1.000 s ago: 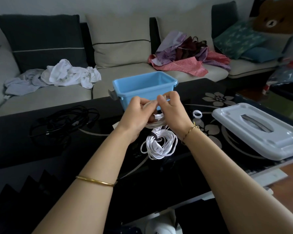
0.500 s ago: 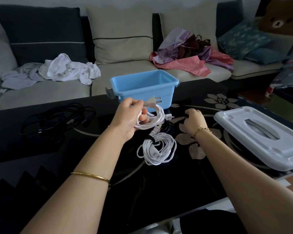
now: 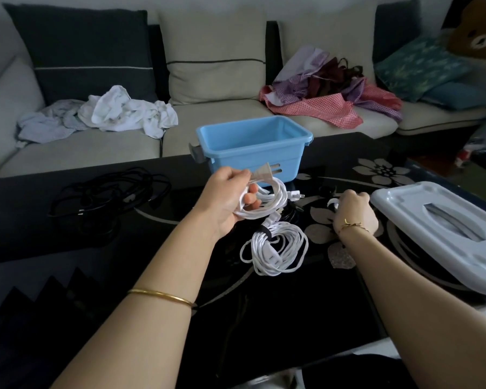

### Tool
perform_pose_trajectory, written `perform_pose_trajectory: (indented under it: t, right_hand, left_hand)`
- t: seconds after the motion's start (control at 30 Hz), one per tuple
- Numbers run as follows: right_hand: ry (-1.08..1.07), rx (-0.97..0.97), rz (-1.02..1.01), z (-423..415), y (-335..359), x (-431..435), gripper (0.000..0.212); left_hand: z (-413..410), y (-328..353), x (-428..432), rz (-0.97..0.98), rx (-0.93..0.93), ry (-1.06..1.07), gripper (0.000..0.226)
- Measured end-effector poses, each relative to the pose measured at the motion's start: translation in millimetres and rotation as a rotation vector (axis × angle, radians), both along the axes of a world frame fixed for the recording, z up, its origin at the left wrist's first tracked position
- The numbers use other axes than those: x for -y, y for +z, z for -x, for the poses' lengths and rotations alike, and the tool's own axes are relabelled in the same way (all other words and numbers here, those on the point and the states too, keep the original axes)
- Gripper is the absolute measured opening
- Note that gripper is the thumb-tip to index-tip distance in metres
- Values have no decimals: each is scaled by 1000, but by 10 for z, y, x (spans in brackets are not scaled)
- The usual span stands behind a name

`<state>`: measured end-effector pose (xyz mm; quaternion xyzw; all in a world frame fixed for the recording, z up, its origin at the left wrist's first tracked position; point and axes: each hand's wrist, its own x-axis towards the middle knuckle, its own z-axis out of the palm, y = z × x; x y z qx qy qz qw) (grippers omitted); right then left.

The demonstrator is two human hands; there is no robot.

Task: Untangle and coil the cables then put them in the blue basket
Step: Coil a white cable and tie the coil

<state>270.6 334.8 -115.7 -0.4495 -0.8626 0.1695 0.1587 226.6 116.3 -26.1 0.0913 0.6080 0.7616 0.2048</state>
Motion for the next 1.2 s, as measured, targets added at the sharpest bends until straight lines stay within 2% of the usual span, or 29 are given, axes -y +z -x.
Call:
perform_pose_trajectory:
  t: [0.1,0.2,0.27,0.37,0.43,0.5,0.63,0.77,0.87,0.97,1.03,1.1,1.2]
  right_hand:
    - [48,-157,81,-54,64,26,9]
    - [156,-375,74,-99,413,164,32]
    - [315,-502,55,-133,761,413,27]
    - [621,-676,159,-192,1198,953,18]
    - [817,-622,153,-223,1347,1273,18]
    - [990,-478,93,-227,1394,1504,11]
    - [1163,-176,-185,-103,1353,1770,11]
    - [1233,-53,-276,-4,1295,1981,17]
    - [1157,-26,-475,72,1189,2148,17]
    - [1091,-194,-692,136,1087,2259,6]
    - [1073,-360,-730,182,1029,2290,12]
    - [1032,-507,-754,235,992,2314,5]
    - [973,-605,-837,257,951,2347,6]
  left_hand:
    - [-40,39,39,-5,-1,5,18]
    - [-84,103,135,-3,-14,33,16]
    - [-102,146,221,6,-22,67,15]
    - [-104,195,410,-2,-31,102,19]
    - [-80,209,545,21,-63,113,24]
    - [-51,217,660,77,-103,155,24]
    - [9,221,949,139,-163,216,29]
    - [55,179,1166,177,-213,227,27]
    - [102,135,1227,207,-250,230,31]
    - [148,124,1259,223,-274,258,32]
    - [163,128,1271,218,-266,247,32]
    - [143,144,1258,176,-248,214,27]
    - [111,146,1216,109,-239,238,20]
